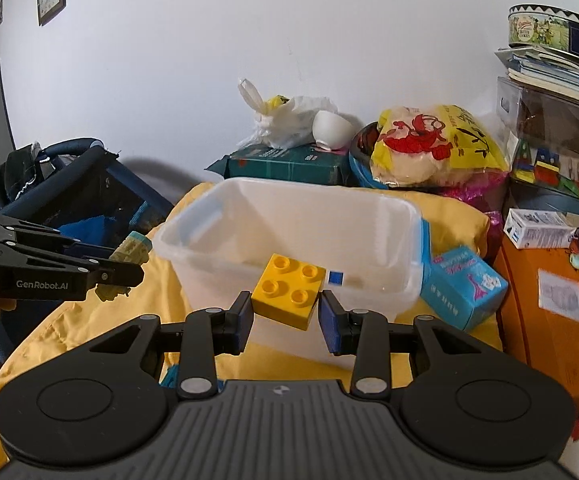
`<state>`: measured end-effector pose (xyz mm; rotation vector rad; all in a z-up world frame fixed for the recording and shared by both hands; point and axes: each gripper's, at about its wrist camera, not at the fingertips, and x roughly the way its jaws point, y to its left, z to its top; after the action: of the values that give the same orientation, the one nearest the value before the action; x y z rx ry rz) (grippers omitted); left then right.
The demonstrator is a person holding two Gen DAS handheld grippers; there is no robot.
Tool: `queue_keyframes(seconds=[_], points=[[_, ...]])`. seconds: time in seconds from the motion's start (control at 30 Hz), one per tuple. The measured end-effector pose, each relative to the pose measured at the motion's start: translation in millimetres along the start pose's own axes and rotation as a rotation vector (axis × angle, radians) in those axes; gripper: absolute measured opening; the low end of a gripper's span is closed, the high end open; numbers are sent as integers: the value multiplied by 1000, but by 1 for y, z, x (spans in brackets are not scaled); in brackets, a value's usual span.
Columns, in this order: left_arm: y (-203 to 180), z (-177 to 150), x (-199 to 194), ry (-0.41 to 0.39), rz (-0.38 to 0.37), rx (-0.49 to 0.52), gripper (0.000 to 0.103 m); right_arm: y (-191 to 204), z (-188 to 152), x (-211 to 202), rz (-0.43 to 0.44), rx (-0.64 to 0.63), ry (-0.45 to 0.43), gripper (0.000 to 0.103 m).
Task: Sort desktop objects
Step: 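Carry the olive figure and yellow block over the white bin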
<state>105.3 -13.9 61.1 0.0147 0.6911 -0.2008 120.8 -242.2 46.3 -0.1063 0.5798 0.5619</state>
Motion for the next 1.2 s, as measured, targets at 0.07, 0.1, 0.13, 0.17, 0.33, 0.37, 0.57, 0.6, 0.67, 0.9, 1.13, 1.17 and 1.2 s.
queue_keyframes(seconds=[0.07,0.1,0.13,0.17,0.33,0.37,0.57,0.6,0.67,0.9,1.13,1.17,1.2], points=[[1,7,4,-3,1,-3,29,-2,5,3,0,2,1,39],[1,11,6,-6,2,-2,29,-3,8,5,-1,-1,1,39],[1,14,8,-8,3,2,29,-4,10,6,-1,-3,1,39],[1,18,9,-12,5,6,29,-5,12,8,0,-3,1,39],[0,35,16,-29,10,20,29,-10,23,15,-3,-6,0,39],[0,37,17,-31,12,21,29,-11,26,17,-2,-7,0,39],[4,53,32,-21,22,13,29,-20,39,30,-1,-4,5,39],[5,56,35,-17,22,7,29,-22,41,33,-1,-2,10,39],[6,61,40,-14,26,9,29,-25,44,39,1,9,20,39],[9,76,57,8,34,18,29,-39,53,58,-5,32,57,39],[9,83,76,39,50,38,29,-48,58,76,-16,28,91,39],[9,84,78,44,51,39,29,-49,58,79,-16,25,98,39],[9,85,80,47,52,39,29,-50,59,82,-15,24,105,39]])
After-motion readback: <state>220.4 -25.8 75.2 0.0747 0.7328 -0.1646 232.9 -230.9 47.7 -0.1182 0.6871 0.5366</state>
